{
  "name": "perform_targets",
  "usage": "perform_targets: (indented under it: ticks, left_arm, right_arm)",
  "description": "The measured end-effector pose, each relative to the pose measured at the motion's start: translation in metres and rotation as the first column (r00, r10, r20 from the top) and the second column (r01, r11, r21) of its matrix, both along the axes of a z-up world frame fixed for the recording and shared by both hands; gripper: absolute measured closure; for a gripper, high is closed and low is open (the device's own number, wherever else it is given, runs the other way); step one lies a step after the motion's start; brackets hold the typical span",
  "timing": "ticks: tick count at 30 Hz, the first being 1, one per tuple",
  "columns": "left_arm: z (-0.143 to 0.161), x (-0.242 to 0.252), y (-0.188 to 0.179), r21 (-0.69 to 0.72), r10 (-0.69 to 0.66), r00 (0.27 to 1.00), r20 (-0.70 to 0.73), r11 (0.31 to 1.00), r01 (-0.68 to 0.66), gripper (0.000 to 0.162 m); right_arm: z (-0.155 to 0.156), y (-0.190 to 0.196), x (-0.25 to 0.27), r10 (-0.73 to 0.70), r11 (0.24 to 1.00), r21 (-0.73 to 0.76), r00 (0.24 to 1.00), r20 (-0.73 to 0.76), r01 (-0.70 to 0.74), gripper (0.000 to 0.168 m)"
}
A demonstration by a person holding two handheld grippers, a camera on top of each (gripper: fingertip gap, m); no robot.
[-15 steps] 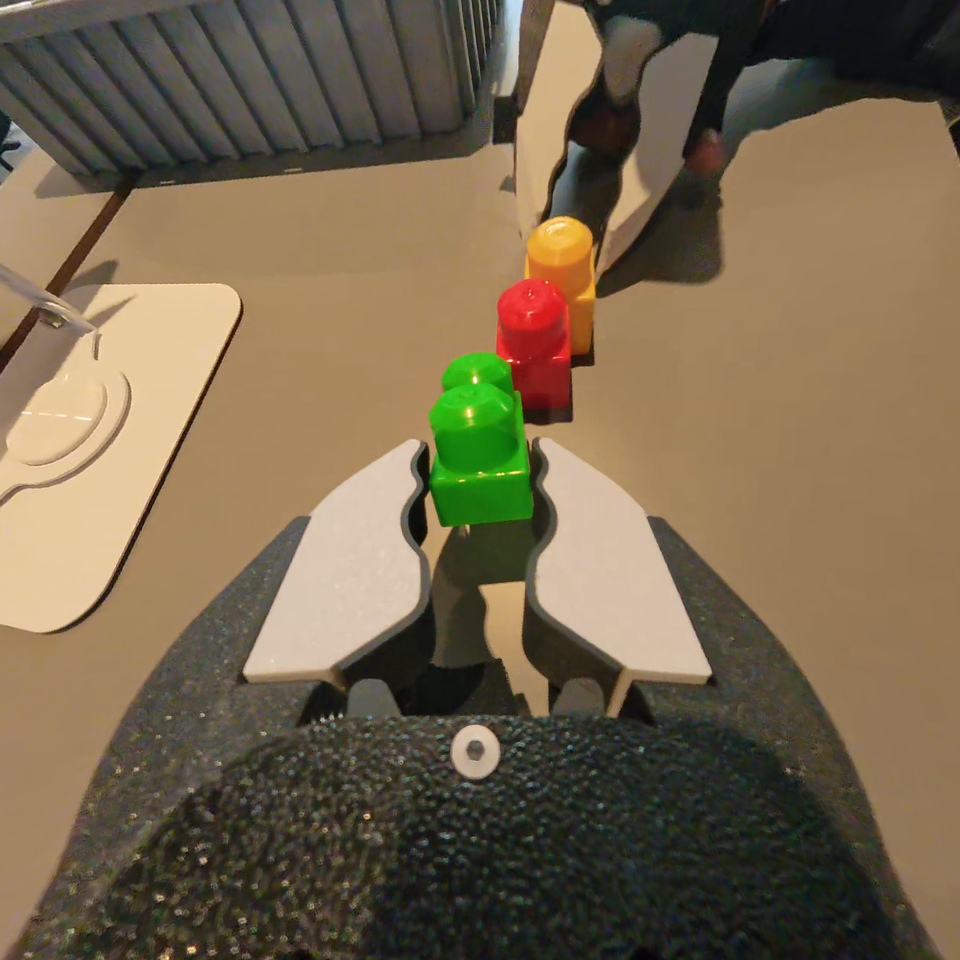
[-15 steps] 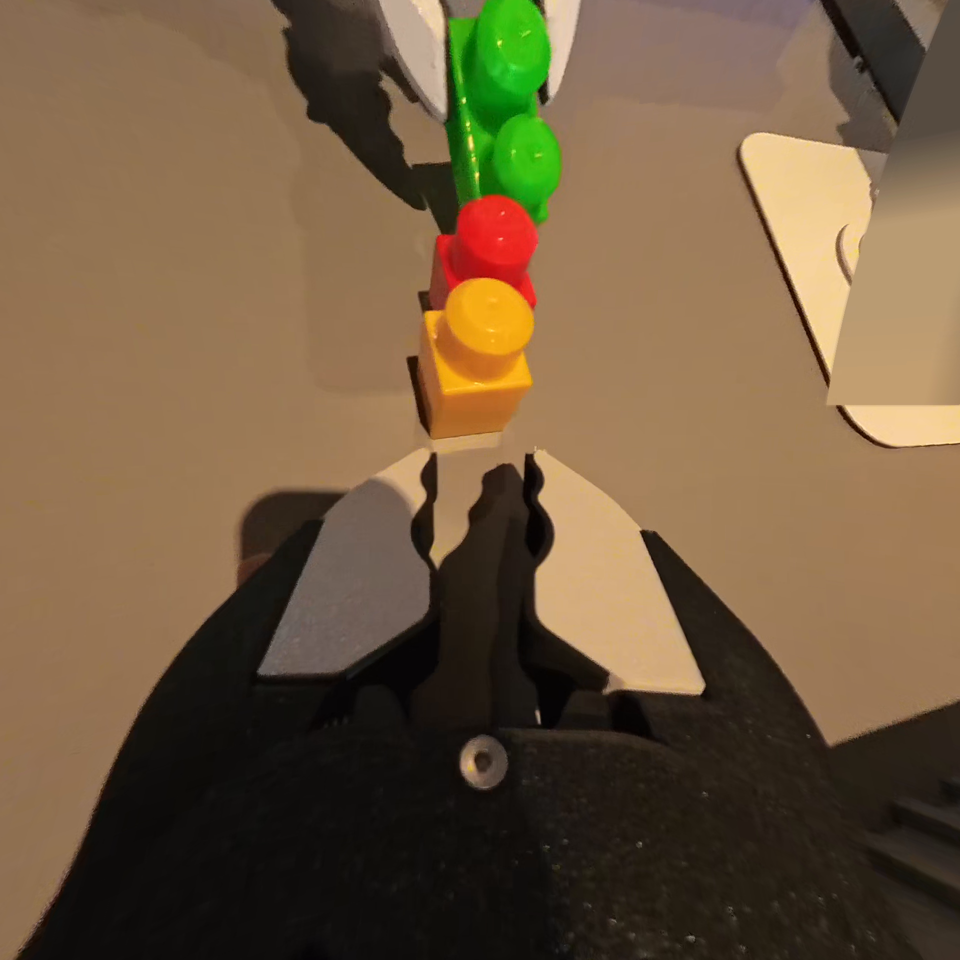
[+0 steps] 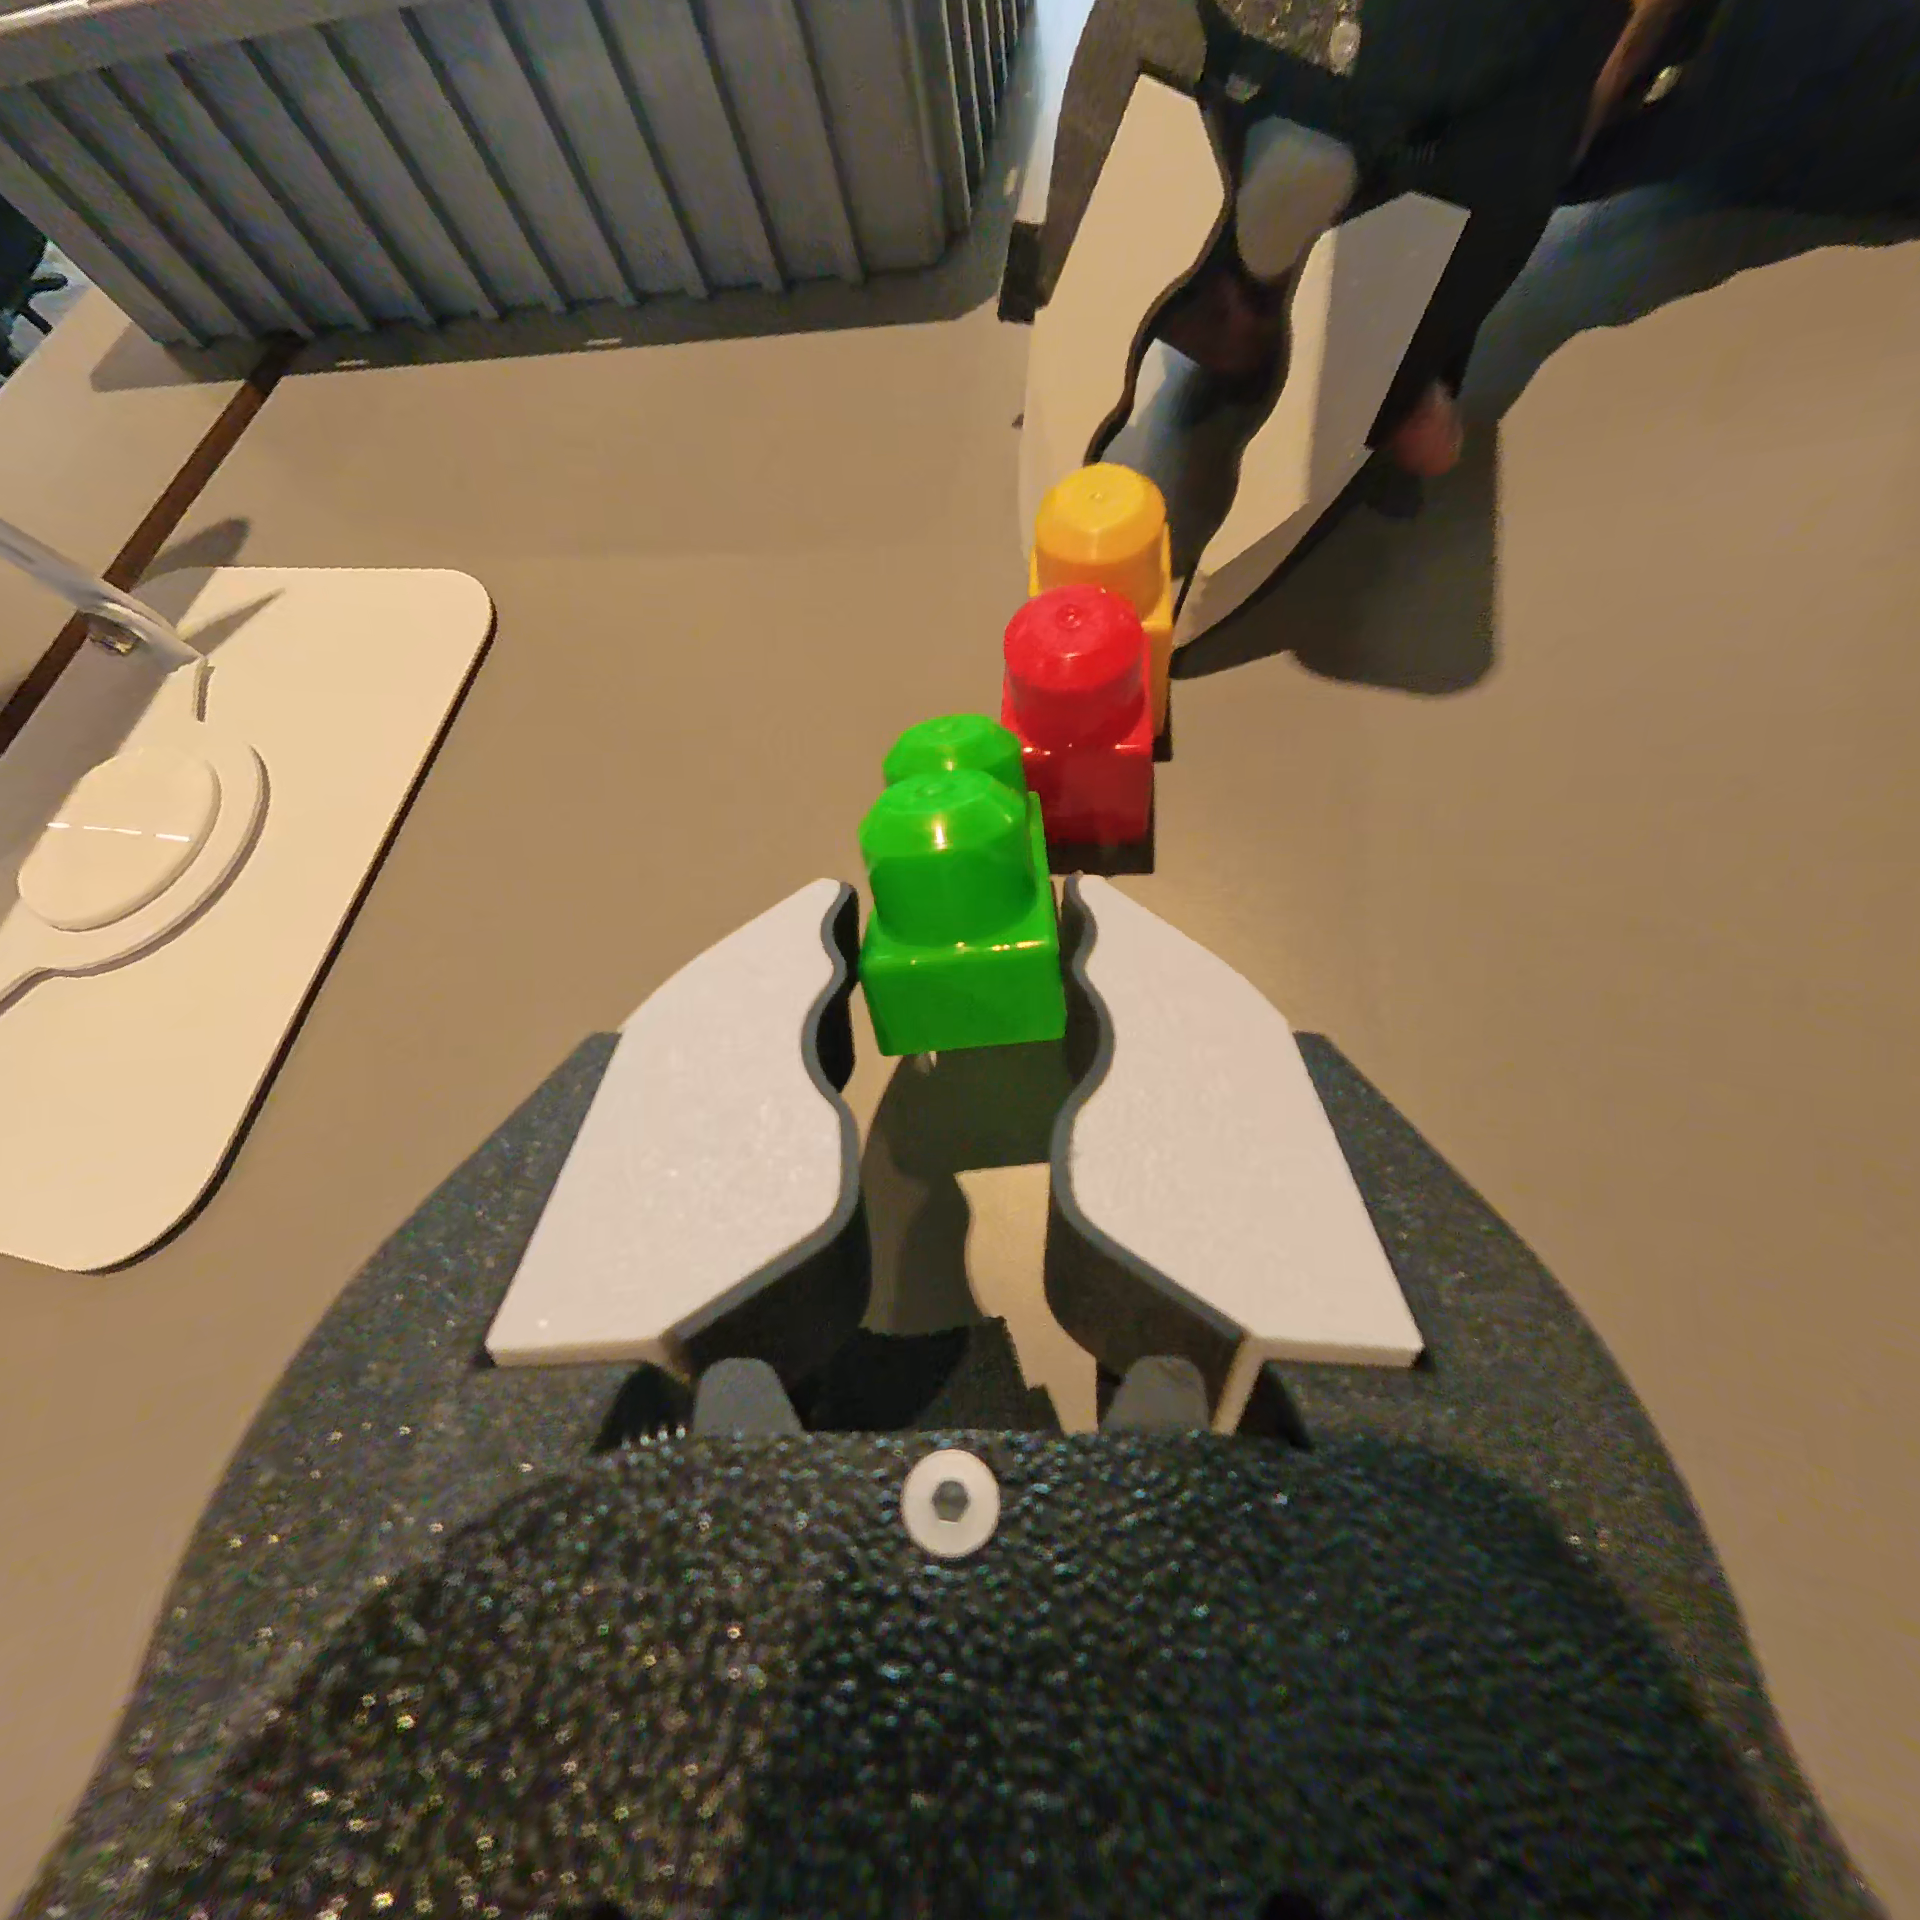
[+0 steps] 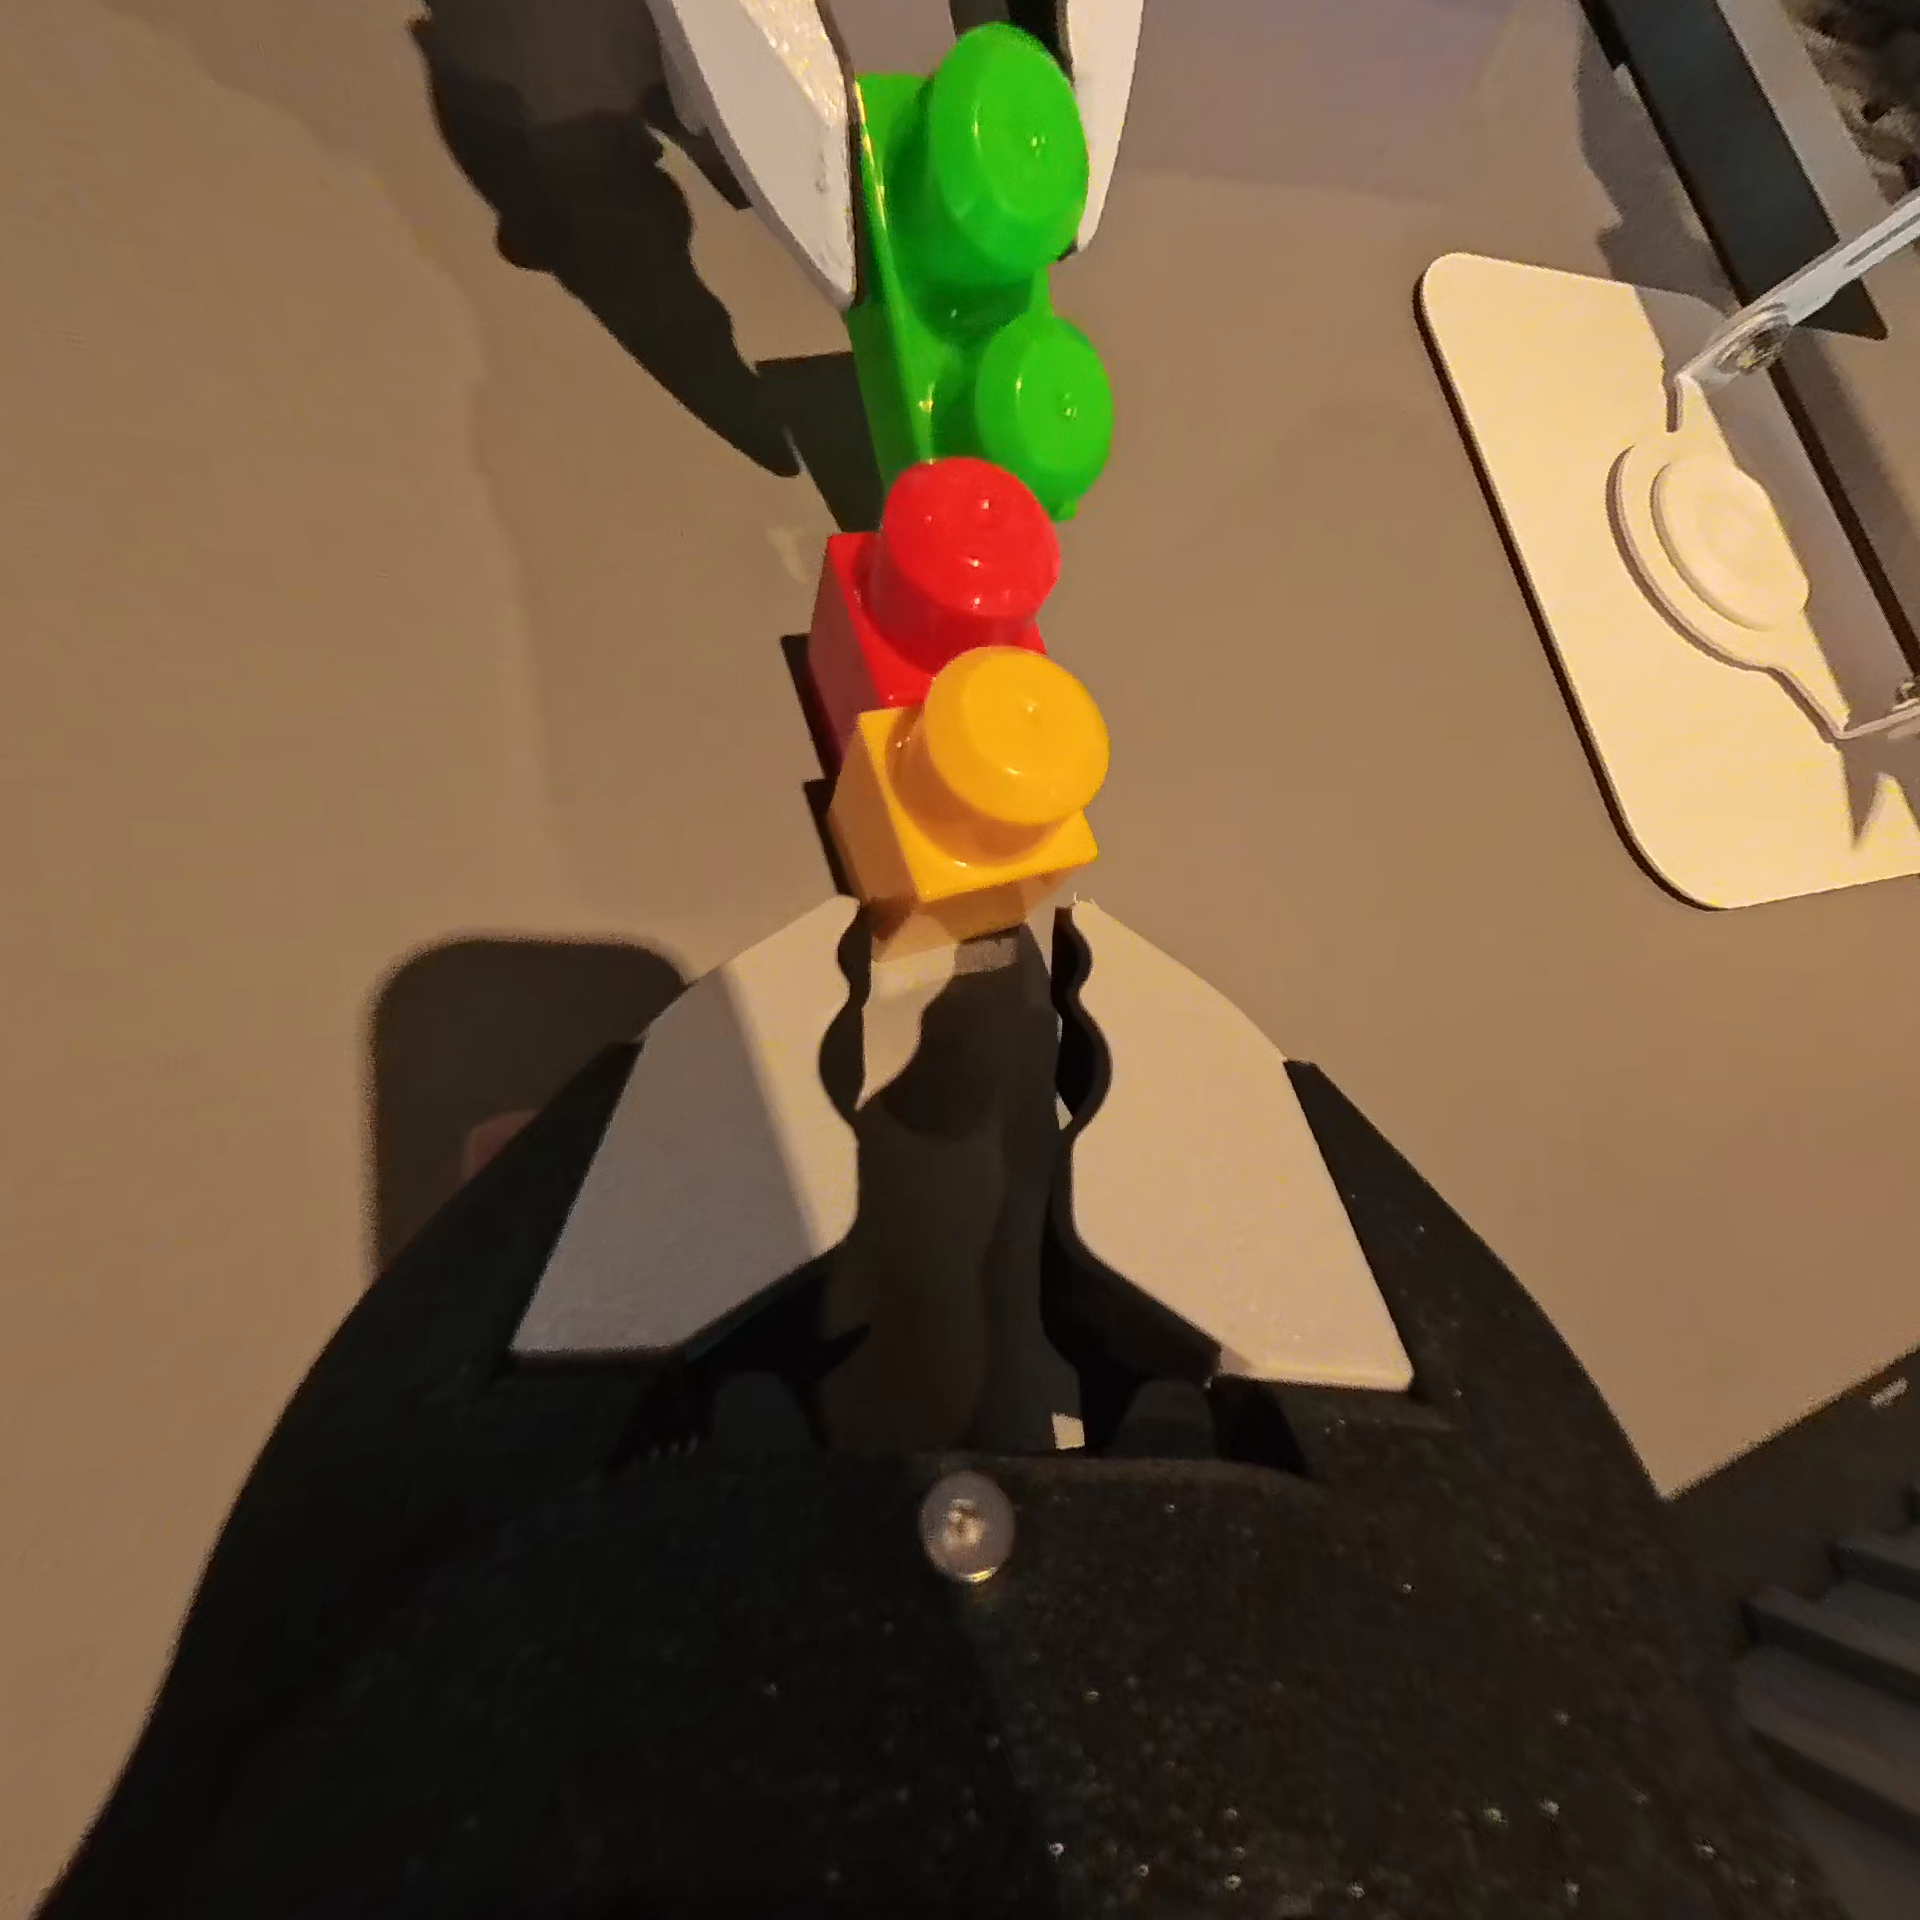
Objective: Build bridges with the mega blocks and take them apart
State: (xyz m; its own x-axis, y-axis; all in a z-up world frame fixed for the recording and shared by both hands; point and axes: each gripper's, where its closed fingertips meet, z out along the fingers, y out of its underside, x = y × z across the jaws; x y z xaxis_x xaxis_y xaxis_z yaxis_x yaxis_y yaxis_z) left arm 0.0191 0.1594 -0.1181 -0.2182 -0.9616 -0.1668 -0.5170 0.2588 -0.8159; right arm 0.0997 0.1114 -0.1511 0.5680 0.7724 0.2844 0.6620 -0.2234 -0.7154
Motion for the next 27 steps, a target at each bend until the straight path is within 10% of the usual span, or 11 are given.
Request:
perform_targets:
  ticks: [27]
  left_arm:
    - [0.0055, -0.0039, 0.0074, -0.007, 0.028, 0.999, 0.02, 1.0, -0.028, 0.126]
  right_arm:
    - [0.0, 0.0013, -0.0018, -0.016, 1.0, 0.017, 1.0, 0.019, 0.015, 0.136]
